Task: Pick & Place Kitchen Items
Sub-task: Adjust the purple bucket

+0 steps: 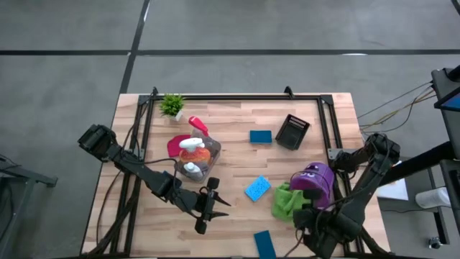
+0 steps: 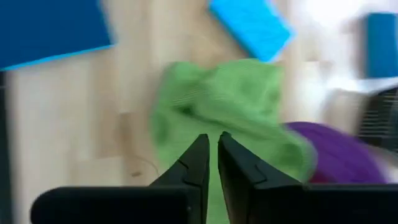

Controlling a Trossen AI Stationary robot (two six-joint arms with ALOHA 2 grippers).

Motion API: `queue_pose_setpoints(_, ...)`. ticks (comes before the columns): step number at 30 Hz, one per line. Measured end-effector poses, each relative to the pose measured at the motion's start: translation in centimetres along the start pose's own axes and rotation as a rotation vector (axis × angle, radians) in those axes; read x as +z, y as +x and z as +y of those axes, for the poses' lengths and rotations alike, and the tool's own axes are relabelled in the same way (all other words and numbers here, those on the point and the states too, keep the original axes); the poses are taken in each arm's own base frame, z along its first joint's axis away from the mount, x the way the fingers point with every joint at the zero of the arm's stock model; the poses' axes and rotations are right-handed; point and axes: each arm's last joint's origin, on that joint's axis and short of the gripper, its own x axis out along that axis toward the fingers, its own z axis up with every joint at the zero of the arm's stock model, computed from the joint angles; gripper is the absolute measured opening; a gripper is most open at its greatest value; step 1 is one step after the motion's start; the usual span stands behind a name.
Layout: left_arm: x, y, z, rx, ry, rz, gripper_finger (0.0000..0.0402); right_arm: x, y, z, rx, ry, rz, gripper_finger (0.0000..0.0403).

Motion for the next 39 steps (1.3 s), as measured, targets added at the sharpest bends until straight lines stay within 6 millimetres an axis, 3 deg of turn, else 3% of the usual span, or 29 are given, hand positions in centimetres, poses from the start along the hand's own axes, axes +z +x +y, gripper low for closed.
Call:
queue_pose_setpoints(6,0.0,0.0,0.0,0.000,0.000,0.000,0.0147,-0.3,1.1,1.4,0.091,0.004,0.129,0.0018)
queue_pose_setpoints(13,0.0,0.0,0.0,0.000,0.001,0.001,0.0147,-2.0,2.9,1.7,-0.055,-0.006,0.472,0.0018)
queue_pose_setpoints(17,0.0,0.0,0.0,0.000,0.001,0.001,0.0147,-2.2,3.3,2.0,-0.124,-0.021,0.567,0.0018)
queue_pose_setpoints(25,0.0,0.0,0.0,0.000,0.004,0.001,0.0147,-0.1,1.7,3.5,-0.090,0.007,0.470,0.0018)
queue_pose_setpoints(32,0.0,0.0,0.0,0.000,0.004,0.002,0.0147,1.3,-0.7,3.0,-0.080,0.105,0.287,0.0018)
queue_pose_setpoints(39,-0.1,0.0,-0.1,-0.004,0.006,0.006,0.0147,1.3,-0.5,2.6,-0.089,0.069,0.288,0.0018)
